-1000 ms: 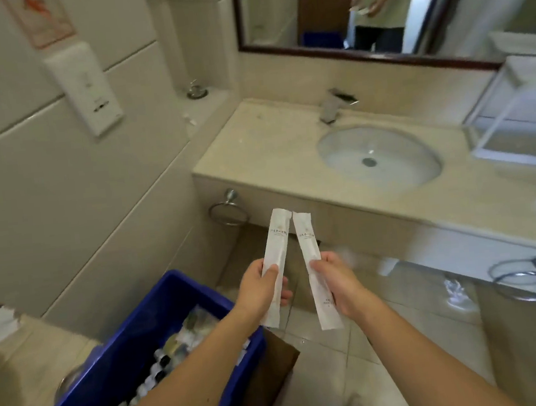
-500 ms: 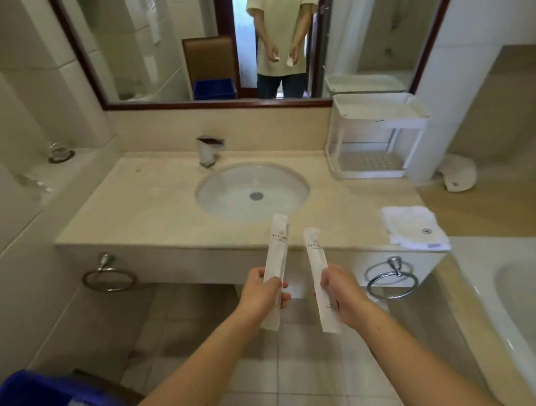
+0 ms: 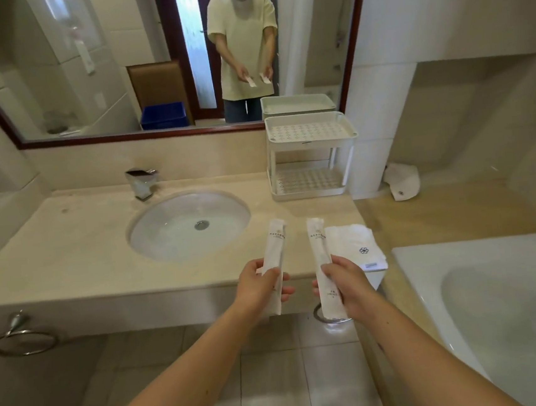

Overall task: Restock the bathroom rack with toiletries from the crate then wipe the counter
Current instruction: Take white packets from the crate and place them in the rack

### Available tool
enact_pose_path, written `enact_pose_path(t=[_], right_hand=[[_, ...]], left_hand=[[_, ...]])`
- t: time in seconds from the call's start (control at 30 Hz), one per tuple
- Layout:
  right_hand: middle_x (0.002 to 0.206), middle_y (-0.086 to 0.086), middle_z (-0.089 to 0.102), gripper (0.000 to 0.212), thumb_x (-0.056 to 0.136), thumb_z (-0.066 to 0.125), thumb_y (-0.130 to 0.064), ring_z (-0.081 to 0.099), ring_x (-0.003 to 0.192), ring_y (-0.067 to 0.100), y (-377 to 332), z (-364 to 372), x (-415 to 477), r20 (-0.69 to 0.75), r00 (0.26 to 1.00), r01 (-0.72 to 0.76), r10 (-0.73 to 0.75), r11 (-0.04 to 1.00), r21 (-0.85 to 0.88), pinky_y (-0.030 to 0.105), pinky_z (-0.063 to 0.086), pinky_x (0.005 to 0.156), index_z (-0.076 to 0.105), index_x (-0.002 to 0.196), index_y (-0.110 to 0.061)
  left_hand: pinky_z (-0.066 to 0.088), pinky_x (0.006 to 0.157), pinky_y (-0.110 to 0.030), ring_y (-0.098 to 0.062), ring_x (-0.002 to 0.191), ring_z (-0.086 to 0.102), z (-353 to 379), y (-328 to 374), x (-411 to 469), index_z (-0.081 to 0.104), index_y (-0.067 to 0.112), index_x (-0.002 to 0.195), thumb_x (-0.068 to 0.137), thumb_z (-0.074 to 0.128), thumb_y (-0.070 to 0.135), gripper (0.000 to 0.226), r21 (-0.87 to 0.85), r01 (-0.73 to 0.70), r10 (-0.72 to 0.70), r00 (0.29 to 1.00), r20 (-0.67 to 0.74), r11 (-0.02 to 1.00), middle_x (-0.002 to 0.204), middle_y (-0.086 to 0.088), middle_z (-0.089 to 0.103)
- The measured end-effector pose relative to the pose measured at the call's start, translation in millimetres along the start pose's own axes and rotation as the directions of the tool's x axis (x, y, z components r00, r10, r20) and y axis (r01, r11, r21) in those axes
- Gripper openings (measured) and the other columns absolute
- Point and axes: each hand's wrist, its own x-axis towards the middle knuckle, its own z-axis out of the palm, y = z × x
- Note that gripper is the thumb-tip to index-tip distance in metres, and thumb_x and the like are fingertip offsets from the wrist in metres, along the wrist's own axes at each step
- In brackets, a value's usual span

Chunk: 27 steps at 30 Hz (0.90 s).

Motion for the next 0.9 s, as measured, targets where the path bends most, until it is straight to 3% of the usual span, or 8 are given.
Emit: enact_pose_path(t=[0.13,0.23,0.37,0.5,0.63,0.77,0.9], right_hand=[[0.071,0.011,0.064,0.022,0.094,0.045,-0.004,0.061,0.050,0.018,-13,-14,20,-0.014,1.000,0.008,-0.007,1.000,0.024,0.026,0.050,0.046,0.061,0.101,-0.017],[0.080,0.012,0.064,0.027,0.092,0.041,-0.002,0.057,0.052,0.018,-26,-21,41,-0.029,1.000,-0.003,0.003,1.000,-0.018,0.025,0.047,0.046,0.061,0.106,-0.013],[0.080,0.011,0.060,0.033,0.088,0.034,0.000,0.052,0.059,0.021,-49,-26,80,-0.035,0.999,-0.029,0.027,0.997,-0.074,0.029,0.044,0.052,0.056,0.112,-0.001],[0.083,0.015,0.053,0.030,0.079,0.032,0.004,0.047,0.072,0.028,-76,-21,135,-0.028,0.999,-0.031,0.028,0.989,-0.145,0.037,0.040,0.068,0.054,0.099,-0.002],[0.077,0.013,0.046,0.021,0.077,0.033,0.005,0.044,0.073,0.027,-103,-11,197,-0.024,0.999,-0.043,0.039,0.983,-0.179,0.032,0.037,0.062,0.049,0.082,-0.007],[0.070,0.009,0.055,0.039,0.075,0.034,0.010,0.050,0.060,0.024,-120,-3,259,-0.006,1.000,-0.022,0.021,0.985,-0.172,0.025,0.043,0.052,0.063,0.094,-0.007],[0.079,0.012,0.059,0.050,0.072,0.035,0.013,0.051,0.071,0.026,-123,-1,314,0.013,0.999,-0.030,0.033,0.987,-0.161,0.034,0.043,0.065,0.066,0.107,-0.004]], left_hand=[[0.055,0.053,-0.033,-0.024,0.053,0.065,23,10,23,0.045,0.004,0.119,0.096,0.050,0.012,0.025,-0.011,0.020,-0.020,1.000,0.014,1.000,0.085,-0.019,0.067],[0.050,0.048,-0.027,-0.021,0.048,0.059,35,17,47,0.047,0.004,0.118,0.095,0.050,0.015,0.025,0.031,0.022,-0.022,1.000,0.014,0.999,0.078,-0.017,0.066],[0.046,0.054,-0.025,-0.017,0.061,0.059,48,30,96,0.049,0.010,0.117,0.093,0.046,0.020,0.026,0.177,0.007,-0.003,1.000,-0.021,0.984,0.080,-0.007,0.070],[0.043,0.055,-0.025,-0.014,0.072,0.059,59,46,155,0.047,0.015,0.118,0.092,0.040,0.019,0.027,0.215,0.008,-0.007,1.000,-0.006,0.977,0.082,0.000,0.071],[0.045,0.060,-0.027,-0.015,0.075,0.058,70,63,219,0.049,0.011,0.120,0.091,0.038,0.014,0.032,0.217,0.017,-0.017,1.000,-0.004,0.976,0.096,-0.003,0.069],[0.045,0.061,-0.025,-0.018,0.070,0.053,81,71,279,0.055,0.003,0.114,0.088,0.038,0.006,0.030,0.243,-0.002,0.000,1.000,0.011,0.970,0.095,-0.010,0.060],[0.047,0.065,-0.028,-0.021,0.076,0.056,89,71,329,0.059,0.003,0.107,0.086,0.041,0.000,0.028,0.265,0.010,-0.013,1.000,0.012,0.964,0.089,-0.008,0.059]])
